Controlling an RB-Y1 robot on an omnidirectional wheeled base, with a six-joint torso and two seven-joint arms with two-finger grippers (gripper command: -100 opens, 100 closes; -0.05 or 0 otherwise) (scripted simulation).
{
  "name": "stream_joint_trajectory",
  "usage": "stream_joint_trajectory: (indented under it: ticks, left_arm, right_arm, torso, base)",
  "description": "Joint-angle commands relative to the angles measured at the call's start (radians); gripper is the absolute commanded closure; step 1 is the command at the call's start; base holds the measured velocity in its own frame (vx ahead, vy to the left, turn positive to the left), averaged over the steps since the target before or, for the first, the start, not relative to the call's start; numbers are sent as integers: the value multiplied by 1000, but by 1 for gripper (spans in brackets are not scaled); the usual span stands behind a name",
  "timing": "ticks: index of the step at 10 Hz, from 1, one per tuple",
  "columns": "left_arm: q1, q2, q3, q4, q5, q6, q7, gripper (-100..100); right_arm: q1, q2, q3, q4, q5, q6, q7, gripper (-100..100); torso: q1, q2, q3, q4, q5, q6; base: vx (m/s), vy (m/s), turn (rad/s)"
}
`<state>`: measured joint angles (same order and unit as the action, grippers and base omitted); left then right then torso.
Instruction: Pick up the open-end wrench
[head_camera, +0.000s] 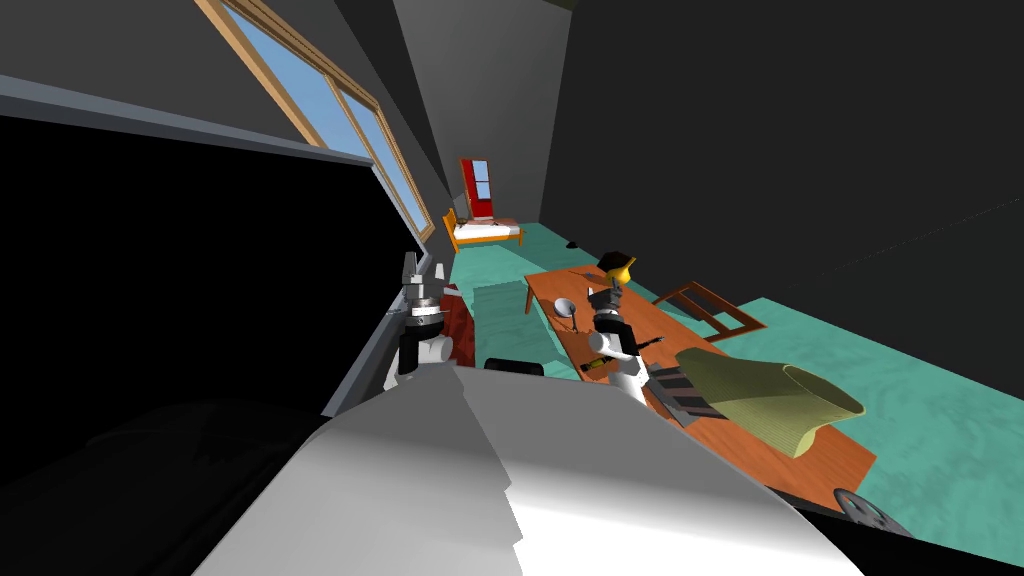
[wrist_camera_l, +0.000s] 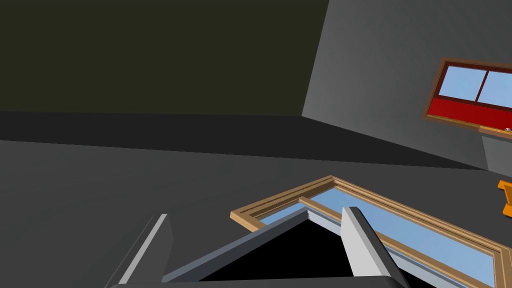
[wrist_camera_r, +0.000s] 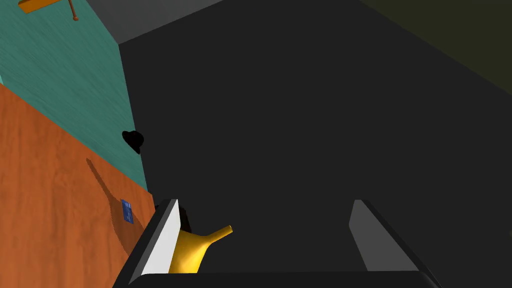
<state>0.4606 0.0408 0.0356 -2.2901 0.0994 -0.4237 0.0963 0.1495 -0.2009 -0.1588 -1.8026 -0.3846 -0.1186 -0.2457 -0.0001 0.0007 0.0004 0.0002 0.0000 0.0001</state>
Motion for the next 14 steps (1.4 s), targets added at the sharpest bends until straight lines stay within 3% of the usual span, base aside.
stream_joint_trajectory:
  ticks: [1, 2, 3, 4, 5, 6, 9, 10, 11, 12, 13, 14]
  left_arm:
    - [0, 0, 0, 0, 0, 0, 0, 0]
    - [0, 0, 0, 0, 0, 0, 0, 0]
    - [0, 0, 0, 0, 0, 0, 0, 0]
    - [0, 0, 0, 0, 0, 0, 0, 0]
    - [0, 0, 0, 0, 0, 0, 0, 0]
    - [0, 0, 0, 0, 0, 0, 0, 0]
    - [0, 0, 0, 0, 0, 0, 0, 0]
    - [0, 0, 0, 0, 0, 0, 0, 0]
    - [0, 0, 0, 0, 0, 0, 0, 0]
    - [0, 0, 0, 0, 0, 0, 0, 0]
    - [0, 0, 0, 0, 0, 0, 0, 0]
    - [0, 0, 0, 0, 0, 0, 0, 0]
  right_arm:
    - [-15, -6, -6, 41, -13, 29, -8, -100]
    - [-42, -17, -14, 75, -38, 73, -21, -100]
    - [-42, -17, -14, 95, -38, 75, -21, -100]
    - [-70, -27, -21, 127, -64, 120, -35, -100]
    - [-70, -27, -21, 150, -64, 121, -35, -100]
    - [-98, -38, -29, 188, -90, 162, -49, -100]
    - [-126, -48, -36, 259, -118, 214, -63, -100]
    - [-153, -59, -44, 287, -145, 259, -77, -100]
    - [-153, -59, -44, 312, -145, 260, -77, -100]
    - [-180, -70, -51, 346, -173, 304, -91, -100]
    - [-180, -70, -51, 365, -173, 305, -91, -100]
    - [-206, -81, -58, 395, -202, 347, -105, -100]
  torso:
    - [0, 0, 0, 0, 0, 0]
    - [0, 0, 0, 0, 0, 0]
    - [0, 0, 0, 0, 0, 0]
    - [0, 0, 0, 0, 0, 0]
    - [0, 0, 0, 0, 0, 0]
    - [0, 0, 0, 0, 0, 0]
    - [0, 0, 0, 0, 0, 0]
    - [0, 0, 0, 0, 0, 0]
    - [0, 0, 0, 0, 0, 0]
    - [0, 0, 0, 0, 0, 0]
    - [-1, 0, 0, 0, 0, 0]
    - [0, 0, 0, 0, 0, 0]
  base:
    - [-14, 2, 9]
    - [-17, 4, 15]
    - [-14, 1, 11]
    - [-18, -1, 14]
    - [-16, 0, 10]
    - [-18, -2, 19]
    - [-15, -2, 15]
    - [-19, -2, 28]
    - [-14, -4, 16]
    - [-15, -7, 21]
    - [-12, -7, 17]
    - [-14, -8, 27]
